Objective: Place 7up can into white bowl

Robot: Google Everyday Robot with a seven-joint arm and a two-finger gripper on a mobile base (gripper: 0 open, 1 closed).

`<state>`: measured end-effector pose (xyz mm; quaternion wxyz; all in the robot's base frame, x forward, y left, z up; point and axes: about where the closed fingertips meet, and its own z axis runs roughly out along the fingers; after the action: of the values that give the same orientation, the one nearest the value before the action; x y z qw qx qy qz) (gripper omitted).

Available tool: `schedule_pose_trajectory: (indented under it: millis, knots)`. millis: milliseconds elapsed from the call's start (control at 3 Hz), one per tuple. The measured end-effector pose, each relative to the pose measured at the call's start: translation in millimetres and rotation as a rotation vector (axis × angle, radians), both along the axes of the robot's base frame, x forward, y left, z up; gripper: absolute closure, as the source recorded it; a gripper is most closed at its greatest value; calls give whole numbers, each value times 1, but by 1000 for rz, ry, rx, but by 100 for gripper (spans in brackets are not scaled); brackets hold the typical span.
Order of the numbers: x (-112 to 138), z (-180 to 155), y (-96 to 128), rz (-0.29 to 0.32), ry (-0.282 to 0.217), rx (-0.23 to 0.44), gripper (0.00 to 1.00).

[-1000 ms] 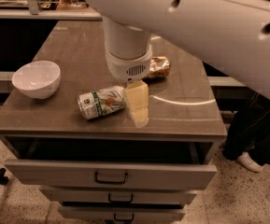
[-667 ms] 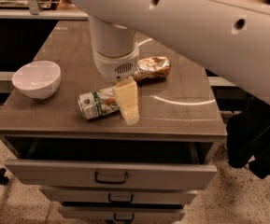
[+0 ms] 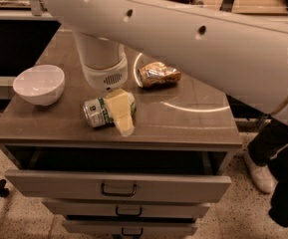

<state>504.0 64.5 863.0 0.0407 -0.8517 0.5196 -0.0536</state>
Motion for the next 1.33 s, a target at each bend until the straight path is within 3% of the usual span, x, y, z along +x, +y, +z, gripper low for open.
schedule_pose_trajectory:
  millis: [333, 1000, 1333]
  knots:
    - [4, -12, 7, 5, 15, -25, 0]
    - [22, -23, -14, -105, 6, -46, 0]
    - [26, -25, -23, -131, -2, -46, 14]
